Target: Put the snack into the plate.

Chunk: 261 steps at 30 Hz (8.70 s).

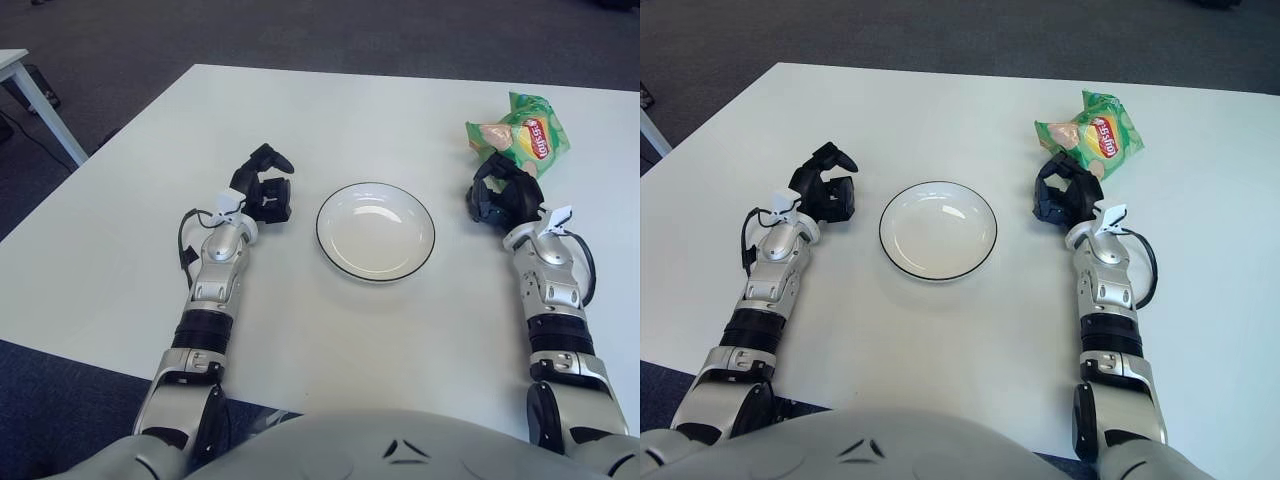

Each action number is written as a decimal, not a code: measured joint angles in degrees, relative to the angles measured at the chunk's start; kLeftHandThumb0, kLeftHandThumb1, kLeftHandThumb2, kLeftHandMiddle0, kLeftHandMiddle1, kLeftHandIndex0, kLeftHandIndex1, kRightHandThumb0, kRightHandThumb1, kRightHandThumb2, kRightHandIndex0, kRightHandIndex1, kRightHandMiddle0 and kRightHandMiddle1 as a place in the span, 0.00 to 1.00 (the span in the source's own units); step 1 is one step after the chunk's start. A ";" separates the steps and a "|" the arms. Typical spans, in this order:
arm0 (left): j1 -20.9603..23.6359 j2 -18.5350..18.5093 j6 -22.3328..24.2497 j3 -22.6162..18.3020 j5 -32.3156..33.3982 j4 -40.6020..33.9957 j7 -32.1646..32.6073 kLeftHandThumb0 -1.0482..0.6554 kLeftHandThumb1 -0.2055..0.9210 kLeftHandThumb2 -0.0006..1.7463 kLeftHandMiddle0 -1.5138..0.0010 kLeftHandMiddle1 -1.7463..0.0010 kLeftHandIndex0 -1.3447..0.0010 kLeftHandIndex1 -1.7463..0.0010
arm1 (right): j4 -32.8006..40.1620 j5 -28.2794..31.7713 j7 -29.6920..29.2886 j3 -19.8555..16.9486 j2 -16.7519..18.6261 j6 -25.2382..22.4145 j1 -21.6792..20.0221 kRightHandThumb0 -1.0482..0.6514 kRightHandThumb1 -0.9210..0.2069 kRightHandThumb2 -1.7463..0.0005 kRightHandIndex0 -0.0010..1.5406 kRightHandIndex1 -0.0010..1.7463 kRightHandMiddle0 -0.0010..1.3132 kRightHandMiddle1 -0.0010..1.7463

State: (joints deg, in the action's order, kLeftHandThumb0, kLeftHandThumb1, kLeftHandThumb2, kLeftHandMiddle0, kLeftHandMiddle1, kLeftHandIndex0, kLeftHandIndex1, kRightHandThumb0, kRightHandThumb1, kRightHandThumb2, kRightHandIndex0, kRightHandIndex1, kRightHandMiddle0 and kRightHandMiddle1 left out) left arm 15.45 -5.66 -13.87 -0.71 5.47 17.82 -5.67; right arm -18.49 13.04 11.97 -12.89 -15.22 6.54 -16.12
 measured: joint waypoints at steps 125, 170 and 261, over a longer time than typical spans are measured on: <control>1.29 0.01 -0.94 -0.12 -1.86 2.27 2.30 0.35 0.53 0.70 0.18 0.00 0.59 0.00 | -46.65 -67.85 -9.59 42.36 -40.23 33.14 -44.25 0.00 0.11 0.92 0.00 0.00 0.00 0.00; -0.38 0.01 0.41 0.19 -3.78 -1.58 3.72 0.36 0.56 0.67 0.20 0.00 0.61 0.00 | -53.75 -65.01 -10.91 48.06 -35.21 33.21 -46.85 0.00 0.04 0.92 0.00 0.00 0.00 0.00; 0.24 0.09 -1.11 -0.40 -3.71 0.51 3.33 0.35 0.55 0.68 0.20 0.00 0.60 0.00 | -24.15 -69.24 -21.72 34.24 -42.56 48.21 -32.38 0.01 0.05 0.82 0.00 0.00 0.00 0.01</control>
State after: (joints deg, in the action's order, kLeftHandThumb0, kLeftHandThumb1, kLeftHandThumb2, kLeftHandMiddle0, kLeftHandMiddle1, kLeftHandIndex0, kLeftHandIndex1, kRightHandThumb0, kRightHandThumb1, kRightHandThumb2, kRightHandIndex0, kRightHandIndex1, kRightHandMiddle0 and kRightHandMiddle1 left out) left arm 15.69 -5.57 -14.98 -1.11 1.76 18.33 -2.34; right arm -42.64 -56.20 -9.75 21.35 -57.78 54.75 -48.49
